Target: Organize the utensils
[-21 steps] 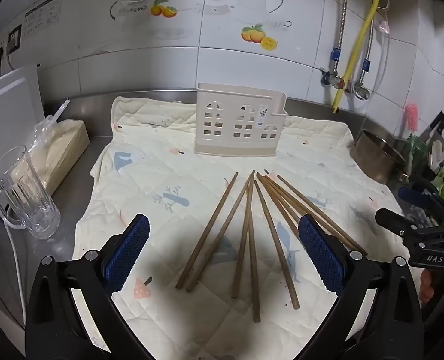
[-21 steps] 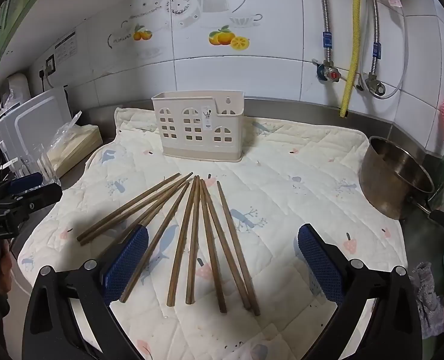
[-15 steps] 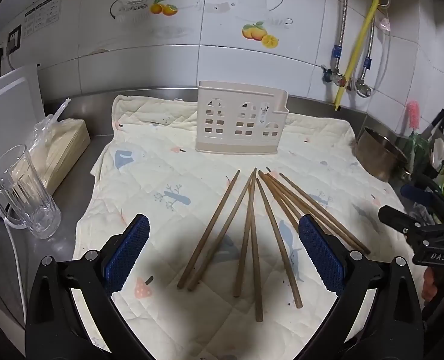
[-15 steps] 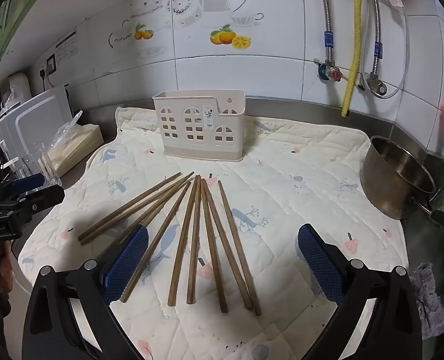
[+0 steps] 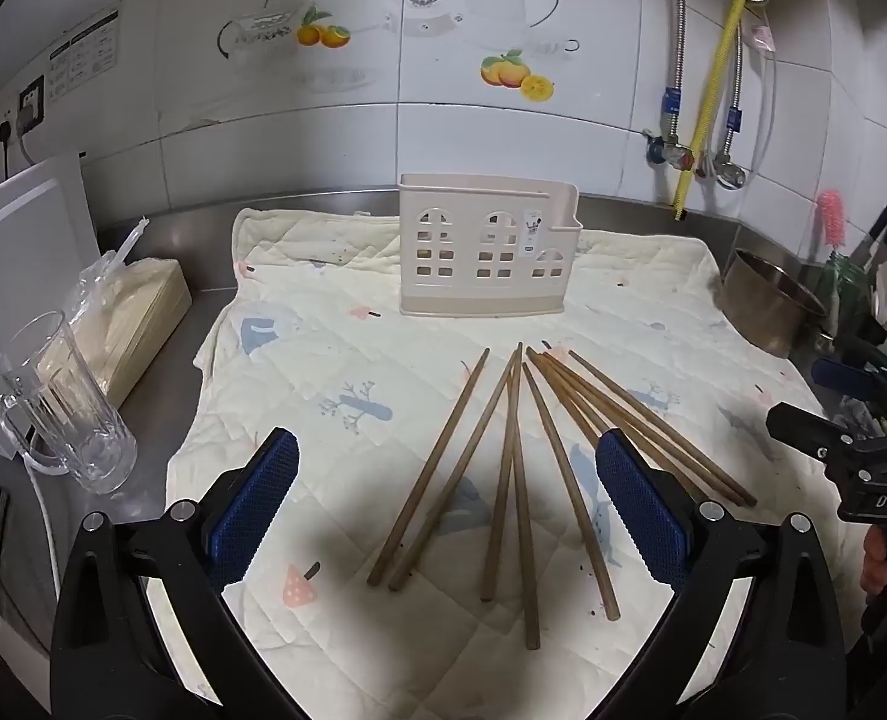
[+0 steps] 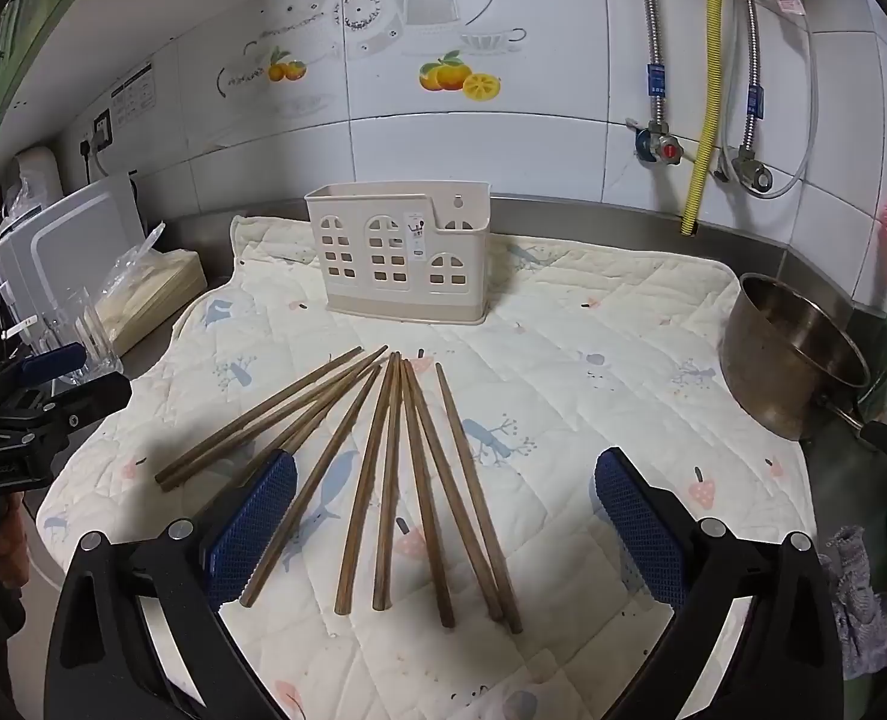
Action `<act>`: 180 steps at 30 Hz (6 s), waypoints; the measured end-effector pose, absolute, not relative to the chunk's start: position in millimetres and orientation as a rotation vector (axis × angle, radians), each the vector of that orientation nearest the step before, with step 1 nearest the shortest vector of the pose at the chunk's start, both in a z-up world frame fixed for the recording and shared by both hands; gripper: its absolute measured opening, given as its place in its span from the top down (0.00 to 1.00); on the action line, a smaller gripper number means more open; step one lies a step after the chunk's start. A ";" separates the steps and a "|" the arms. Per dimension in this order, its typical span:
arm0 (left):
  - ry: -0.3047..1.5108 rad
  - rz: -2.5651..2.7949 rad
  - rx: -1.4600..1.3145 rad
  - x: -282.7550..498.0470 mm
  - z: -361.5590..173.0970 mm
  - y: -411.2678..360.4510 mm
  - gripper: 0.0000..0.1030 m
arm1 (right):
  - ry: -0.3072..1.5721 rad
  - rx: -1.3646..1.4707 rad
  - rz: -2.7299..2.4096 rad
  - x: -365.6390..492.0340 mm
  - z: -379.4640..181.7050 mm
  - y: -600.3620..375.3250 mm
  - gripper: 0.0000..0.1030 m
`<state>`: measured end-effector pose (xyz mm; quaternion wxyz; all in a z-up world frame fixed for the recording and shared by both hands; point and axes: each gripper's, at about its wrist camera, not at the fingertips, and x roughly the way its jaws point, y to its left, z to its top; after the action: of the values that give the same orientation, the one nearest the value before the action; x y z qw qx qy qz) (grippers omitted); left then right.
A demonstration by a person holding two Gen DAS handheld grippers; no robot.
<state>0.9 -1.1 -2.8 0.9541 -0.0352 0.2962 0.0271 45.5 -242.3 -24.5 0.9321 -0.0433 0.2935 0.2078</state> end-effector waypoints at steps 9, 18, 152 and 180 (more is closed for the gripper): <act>0.602 0.053 -0.074 0.6 -4.4 -0.2 0.05 | 0.599 -0.088 0.428 44.0 -25.0 -242.7 0.06; 0.606 0.055 -0.079 0.9 -5.1 -1.2 0.05 | 0.592 -0.088 0.432 43.0 -24.1 -241.2 0.06; 0.873 -0.105 -0.039 62.3 -104.4 32.6 0.90 | 0.783 -0.041 0.466 91.2 -98.6 -260.0 0.63; 0.795 -0.115 -0.034 64.4 -71.3 27.9 0.94 | 0.813 -0.182 0.486 95.7 -118.7 -249.3 0.92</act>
<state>64.4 27.9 -71.3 0.9203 -0.0167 0.3869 -0.0558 95.7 -249.3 -118.7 0.8860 -0.0877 0.3909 0.2336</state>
